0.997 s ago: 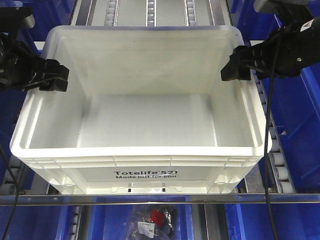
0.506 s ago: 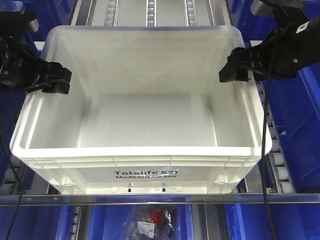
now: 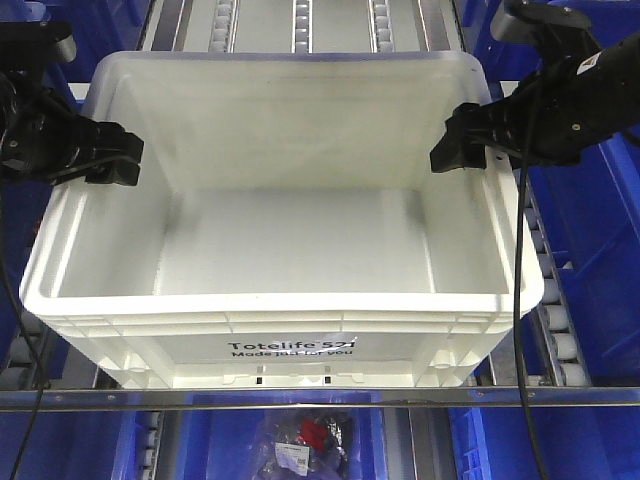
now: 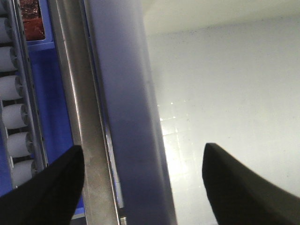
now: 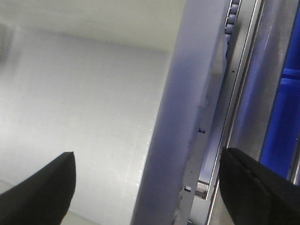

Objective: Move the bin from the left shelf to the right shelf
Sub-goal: 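Close both grippers on the crate's side rims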

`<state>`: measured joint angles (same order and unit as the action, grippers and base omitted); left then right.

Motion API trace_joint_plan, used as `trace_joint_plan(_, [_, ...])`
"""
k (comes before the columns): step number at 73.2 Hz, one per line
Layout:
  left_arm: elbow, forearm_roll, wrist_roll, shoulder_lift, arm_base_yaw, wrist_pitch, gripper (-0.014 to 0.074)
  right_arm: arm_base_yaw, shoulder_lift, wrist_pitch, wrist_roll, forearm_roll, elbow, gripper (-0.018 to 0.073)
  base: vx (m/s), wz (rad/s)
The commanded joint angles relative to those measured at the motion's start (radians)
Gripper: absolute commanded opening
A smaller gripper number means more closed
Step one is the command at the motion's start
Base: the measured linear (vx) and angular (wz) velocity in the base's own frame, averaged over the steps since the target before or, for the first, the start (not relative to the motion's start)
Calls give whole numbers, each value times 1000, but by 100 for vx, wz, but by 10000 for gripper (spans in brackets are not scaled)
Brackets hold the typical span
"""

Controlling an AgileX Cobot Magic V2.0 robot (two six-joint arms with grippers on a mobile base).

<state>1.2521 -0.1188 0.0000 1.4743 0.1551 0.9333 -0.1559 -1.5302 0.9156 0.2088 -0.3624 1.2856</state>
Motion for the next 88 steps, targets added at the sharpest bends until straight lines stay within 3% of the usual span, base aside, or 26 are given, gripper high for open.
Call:
trace_joint_plan(1, [33,-16,-7,-33,6,-41,499,1,17,-37,15,-23,31,594,0,0])
trace_joint_plan(36, [33,-16,-8,-33,6,-44,499,1,-12,-38,26,-22,31,590,0,0])
trace_joint_plan(65, [33,-16,-7,-33,6,-44,461,1,-12,-39,40,-40,31,480,0,0])
trace_joint_plan(88, [33,-16,-7,-33,6,-44,434,1,-15,-52,41,-40,31,470,0,0])
